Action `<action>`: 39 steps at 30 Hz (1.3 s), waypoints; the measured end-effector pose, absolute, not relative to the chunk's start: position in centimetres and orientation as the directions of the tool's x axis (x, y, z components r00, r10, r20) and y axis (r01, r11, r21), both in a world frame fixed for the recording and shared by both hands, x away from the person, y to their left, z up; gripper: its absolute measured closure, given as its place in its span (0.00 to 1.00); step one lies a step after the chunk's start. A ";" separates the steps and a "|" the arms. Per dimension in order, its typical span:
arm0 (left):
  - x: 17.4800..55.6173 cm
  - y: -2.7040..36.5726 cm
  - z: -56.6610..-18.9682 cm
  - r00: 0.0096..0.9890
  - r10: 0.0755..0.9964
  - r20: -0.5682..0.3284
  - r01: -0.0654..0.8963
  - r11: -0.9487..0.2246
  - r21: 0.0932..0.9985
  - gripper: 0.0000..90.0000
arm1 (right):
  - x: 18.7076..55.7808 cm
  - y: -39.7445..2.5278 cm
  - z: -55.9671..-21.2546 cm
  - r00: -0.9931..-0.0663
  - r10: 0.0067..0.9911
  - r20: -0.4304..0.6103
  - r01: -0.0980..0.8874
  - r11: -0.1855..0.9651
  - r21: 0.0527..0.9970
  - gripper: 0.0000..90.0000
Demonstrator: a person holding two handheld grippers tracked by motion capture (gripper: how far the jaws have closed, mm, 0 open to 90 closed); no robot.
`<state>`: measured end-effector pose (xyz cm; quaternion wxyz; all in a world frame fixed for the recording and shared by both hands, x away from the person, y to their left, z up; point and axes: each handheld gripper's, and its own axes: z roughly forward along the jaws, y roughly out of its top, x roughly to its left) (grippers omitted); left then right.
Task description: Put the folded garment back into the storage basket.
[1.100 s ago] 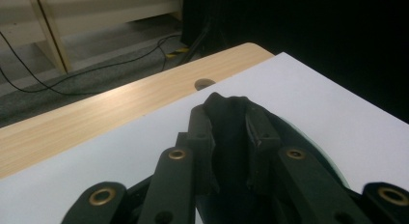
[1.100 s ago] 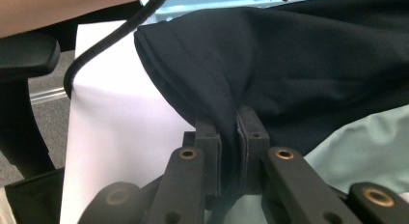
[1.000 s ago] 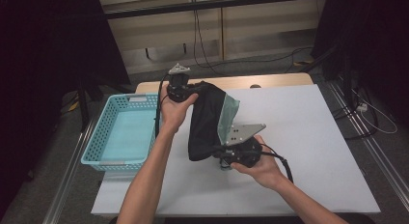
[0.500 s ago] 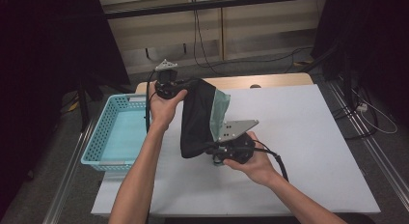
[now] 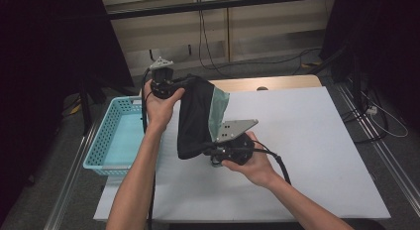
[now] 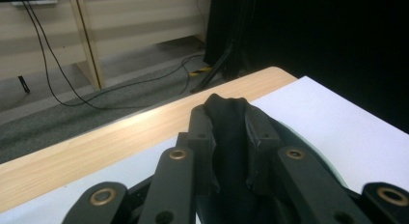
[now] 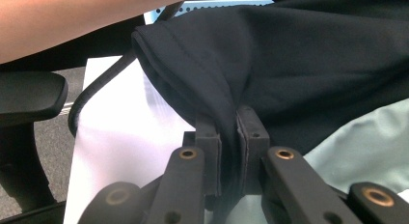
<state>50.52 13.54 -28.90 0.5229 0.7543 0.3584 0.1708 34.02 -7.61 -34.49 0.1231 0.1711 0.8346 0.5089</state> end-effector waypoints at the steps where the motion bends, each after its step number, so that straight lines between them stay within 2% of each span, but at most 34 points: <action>1: 50.5 13.5 -28.9 0.685 0.719 -0.117 0.362 -0.196 0.911 0.85 | 34.0 -7.6 -34.5 -0.911 0.411 -0.031 0.160 0.424 0.892 0.92; 16: 50.3 17.0 -27.8 0.648 0.756 -0.094 0.361 -0.195 0.912 0.85 | 34.7 -4.5 -34.0 -0.926 0.377 -0.013 0.143 0.384 0.912 0.92; 39: 50.7 22.4 -27.9 0.584 0.804 -0.114 0.386 -0.152 0.910 0.85 | 36.3 0.2 -33.6 -0.948 0.318 0.006 0.136 0.387 0.912 0.92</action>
